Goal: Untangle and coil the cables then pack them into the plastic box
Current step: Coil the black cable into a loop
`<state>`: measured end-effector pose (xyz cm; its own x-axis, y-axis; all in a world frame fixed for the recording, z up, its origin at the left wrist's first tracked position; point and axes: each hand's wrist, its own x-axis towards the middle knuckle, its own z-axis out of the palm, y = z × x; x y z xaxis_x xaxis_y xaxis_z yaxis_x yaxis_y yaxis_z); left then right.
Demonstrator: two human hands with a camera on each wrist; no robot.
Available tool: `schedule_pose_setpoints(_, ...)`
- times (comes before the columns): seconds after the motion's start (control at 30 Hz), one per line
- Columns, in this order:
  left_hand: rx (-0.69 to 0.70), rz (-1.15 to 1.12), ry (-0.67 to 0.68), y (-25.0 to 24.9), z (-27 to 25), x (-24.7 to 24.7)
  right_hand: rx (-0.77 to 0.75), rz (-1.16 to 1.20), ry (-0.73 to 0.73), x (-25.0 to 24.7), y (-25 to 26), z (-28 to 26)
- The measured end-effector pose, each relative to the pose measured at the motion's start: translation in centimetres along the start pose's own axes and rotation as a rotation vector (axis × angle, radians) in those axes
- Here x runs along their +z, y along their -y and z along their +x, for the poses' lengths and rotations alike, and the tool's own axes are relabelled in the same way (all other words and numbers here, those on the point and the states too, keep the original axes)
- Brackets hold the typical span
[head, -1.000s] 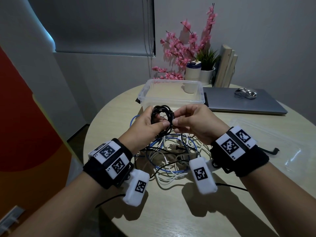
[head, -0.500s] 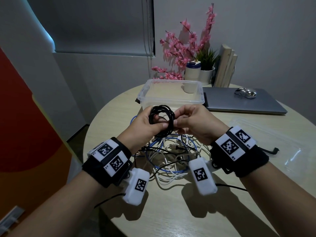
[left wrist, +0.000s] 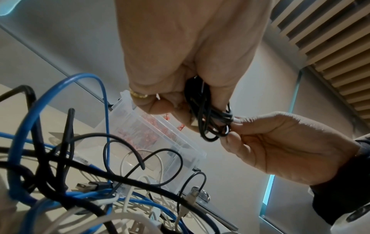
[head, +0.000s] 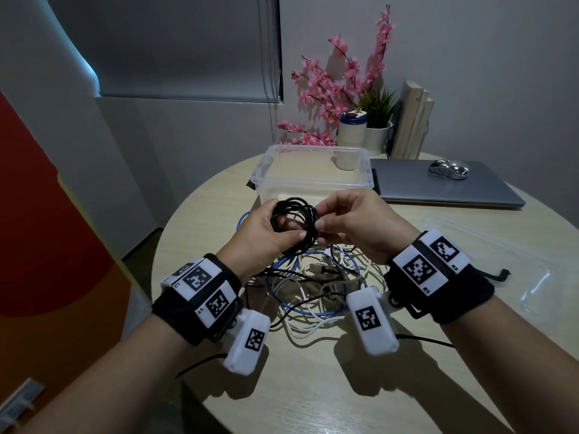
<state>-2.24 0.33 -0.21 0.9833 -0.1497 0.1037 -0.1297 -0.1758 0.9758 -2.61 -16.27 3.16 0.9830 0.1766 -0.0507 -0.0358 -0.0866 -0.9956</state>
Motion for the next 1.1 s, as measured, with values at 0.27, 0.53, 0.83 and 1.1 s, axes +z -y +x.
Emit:
schedule_pose_setpoints(0.27, -0.002, 0.072, -0.067, 0.1, 0.6, 0.3, 0.004, -0.056, -0.002, 0.0, 0.0, 0.2)
schedule_pose_setpoints(0.53, 0.04, 0.164, -0.158, 0.0, 0.8, 0.8, -0.032, -0.07, -0.041, 0.3, -0.4, 0.7)
schedule_pose_setpoints(0.83, 0.02, 0.123, -0.092, -0.2, 0.9, 0.8, -0.021, 0.006, -0.073, 0.6, -0.5, 0.6)
schedule_pose_setpoints(1.1, -0.003, 0.018, 0.014, -0.2, 0.5, 0.7, -0.058, -0.194, -0.087, 0.4, -0.4, 1.0)
